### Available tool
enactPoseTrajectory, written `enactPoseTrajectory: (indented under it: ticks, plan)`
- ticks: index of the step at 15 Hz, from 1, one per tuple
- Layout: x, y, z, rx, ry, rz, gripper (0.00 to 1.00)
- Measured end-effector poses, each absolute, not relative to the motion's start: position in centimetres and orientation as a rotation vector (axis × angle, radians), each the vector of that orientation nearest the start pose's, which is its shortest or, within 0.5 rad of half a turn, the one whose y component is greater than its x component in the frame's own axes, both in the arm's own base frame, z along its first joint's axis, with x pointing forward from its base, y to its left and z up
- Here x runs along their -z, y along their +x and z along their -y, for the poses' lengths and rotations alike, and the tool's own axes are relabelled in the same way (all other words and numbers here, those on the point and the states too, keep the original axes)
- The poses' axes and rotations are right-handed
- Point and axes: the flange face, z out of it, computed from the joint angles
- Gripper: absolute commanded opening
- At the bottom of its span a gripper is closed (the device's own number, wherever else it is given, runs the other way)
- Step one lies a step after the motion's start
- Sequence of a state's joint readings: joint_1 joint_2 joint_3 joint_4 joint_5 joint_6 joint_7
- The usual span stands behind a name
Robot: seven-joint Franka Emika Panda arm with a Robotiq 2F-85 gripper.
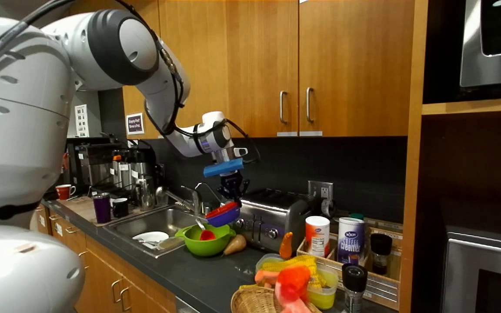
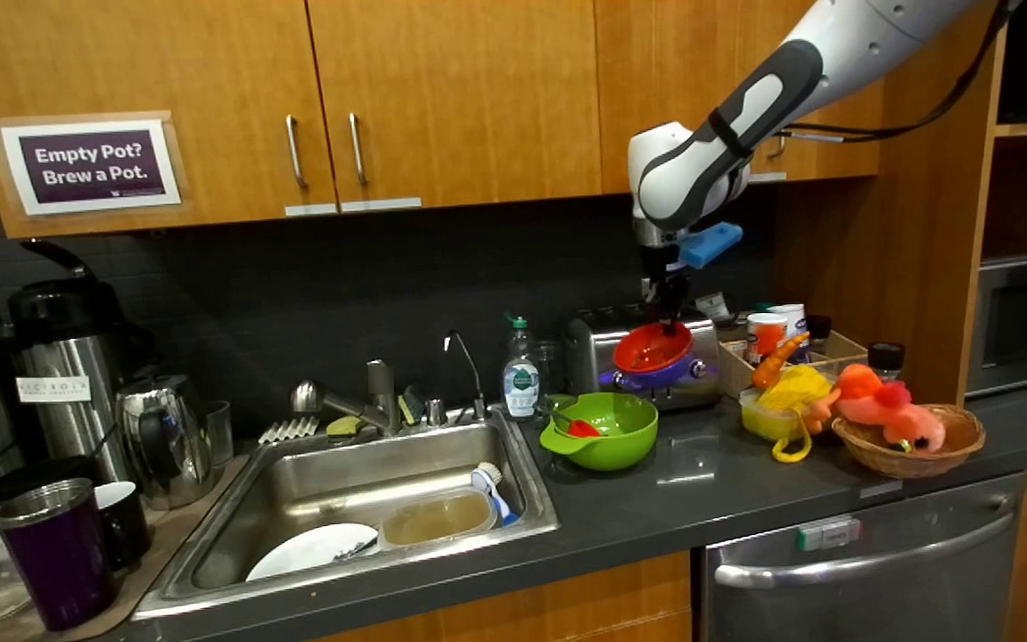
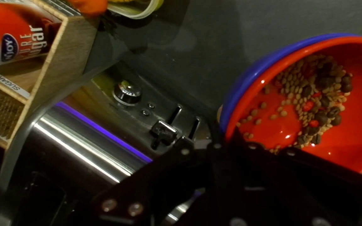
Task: Pour the contents from the right bowls into the green bowl
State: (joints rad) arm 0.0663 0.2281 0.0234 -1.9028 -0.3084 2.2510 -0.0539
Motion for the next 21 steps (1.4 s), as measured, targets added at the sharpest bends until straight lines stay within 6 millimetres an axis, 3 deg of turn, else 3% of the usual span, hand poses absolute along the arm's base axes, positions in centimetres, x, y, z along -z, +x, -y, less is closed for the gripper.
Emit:
enactPoseTrajectory:
  ticks: [10,21]
  plan:
    - [-40.1,63.3,-7.8,0.300,-3.375,0.547,0.02]
    - [-39.8,63.7,-11.9,0.478,-3.533,0.594,0.02]
